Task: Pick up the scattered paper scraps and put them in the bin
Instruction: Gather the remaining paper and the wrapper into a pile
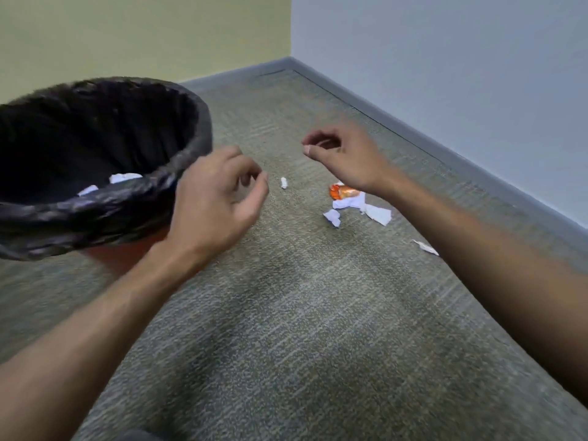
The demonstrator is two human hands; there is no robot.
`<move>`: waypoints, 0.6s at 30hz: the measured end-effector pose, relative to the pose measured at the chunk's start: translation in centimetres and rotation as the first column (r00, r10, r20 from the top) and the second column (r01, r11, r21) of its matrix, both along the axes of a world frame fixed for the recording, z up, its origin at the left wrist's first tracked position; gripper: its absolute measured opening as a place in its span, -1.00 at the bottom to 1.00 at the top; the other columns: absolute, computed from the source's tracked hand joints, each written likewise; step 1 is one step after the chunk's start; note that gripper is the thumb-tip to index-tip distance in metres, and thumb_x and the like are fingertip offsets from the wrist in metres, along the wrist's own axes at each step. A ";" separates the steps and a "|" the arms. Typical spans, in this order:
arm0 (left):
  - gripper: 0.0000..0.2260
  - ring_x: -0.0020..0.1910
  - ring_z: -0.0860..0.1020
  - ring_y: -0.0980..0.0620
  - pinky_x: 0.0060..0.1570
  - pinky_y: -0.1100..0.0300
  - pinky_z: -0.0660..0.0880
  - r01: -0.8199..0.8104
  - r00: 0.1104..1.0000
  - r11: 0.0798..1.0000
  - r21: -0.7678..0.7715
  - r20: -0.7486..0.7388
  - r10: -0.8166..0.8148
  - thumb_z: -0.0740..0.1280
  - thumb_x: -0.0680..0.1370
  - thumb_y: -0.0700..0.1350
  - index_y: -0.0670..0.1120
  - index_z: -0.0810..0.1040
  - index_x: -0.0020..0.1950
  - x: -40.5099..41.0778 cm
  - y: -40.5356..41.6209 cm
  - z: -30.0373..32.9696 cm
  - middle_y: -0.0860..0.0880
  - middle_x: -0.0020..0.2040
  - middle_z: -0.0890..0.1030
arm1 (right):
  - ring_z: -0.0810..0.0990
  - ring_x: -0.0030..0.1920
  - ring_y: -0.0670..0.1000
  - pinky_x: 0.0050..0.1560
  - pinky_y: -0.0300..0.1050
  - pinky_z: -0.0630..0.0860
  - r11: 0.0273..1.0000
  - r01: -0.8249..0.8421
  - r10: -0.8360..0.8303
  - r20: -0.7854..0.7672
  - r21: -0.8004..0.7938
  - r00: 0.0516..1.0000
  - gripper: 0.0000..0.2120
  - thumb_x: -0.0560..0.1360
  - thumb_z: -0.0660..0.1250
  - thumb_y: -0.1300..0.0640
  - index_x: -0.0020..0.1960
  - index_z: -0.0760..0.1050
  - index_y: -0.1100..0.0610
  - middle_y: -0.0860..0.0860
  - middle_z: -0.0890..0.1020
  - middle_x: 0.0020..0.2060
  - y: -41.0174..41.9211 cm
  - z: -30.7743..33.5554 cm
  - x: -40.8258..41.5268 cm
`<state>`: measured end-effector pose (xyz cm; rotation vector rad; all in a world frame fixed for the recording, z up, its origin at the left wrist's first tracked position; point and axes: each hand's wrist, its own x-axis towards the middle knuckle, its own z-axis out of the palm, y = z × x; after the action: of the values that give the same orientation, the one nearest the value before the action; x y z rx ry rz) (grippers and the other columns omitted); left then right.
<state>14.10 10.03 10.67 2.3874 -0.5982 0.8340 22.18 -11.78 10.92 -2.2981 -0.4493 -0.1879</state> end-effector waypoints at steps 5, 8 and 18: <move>-0.89 -0.30 0.52 0.00 -0.22 0.08 0.48 0.085 0.982 0.994 -0.072 -0.164 -0.096 0.34 0.49 -0.13 -0.13 0.60 -0.19 0.7 -4.6 -5.1 0.02 -0.29 0.54 | 0.64 -0.05 -0.04 0.01 -0.04 0.53 0.966 0.121 -0.134 -0.041 -0.230 0.990 -0.77 0.48 0.32 -0.05 0.01 0.62 0.05 -0.03 0.68 -0.09 -9.1 -5.0 -1.6; -0.92 -0.28 0.53 0.05 -0.22 0.14 0.46 0.064 0.953 0.992 -0.113 -0.288 -0.094 0.33 0.46 -0.12 -0.09 0.61 -0.17 1.6 -6.9 -8.1 0.06 -0.28 0.55 | 0.65 -0.05 -0.02 -0.03 -0.10 0.49 0.943 0.176 -0.210 -0.094 -0.281 0.973 -0.75 0.49 0.33 -0.05 0.02 0.63 0.08 -0.01 0.69 -0.09 -13.6 -7.6 -2.9; -0.89 -0.14 0.56 0.00 -0.09 0.00 0.55 -0.069 0.797 0.997 -0.025 -0.602 0.040 0.34 0.48 -0.08 -0.06 0.61 -0.05 6.0 -12.8 -17.6 0.00 -0.13 0.61 | 0.57 0.23 0.09 0.27 0.06 0.48 0.795 0.387 -0.528 -0.221 -0.467 0.820 -0.53 0.51 0.36 -0.04 0.36 0.48 0.12 0.09 0.59 0.27 -23.3 -16.0 -5.8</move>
<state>20.15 -2.78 -6.95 2.4436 -0.2417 0.0659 16.39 -35.12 -5.07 -2.7478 0.3059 0.0799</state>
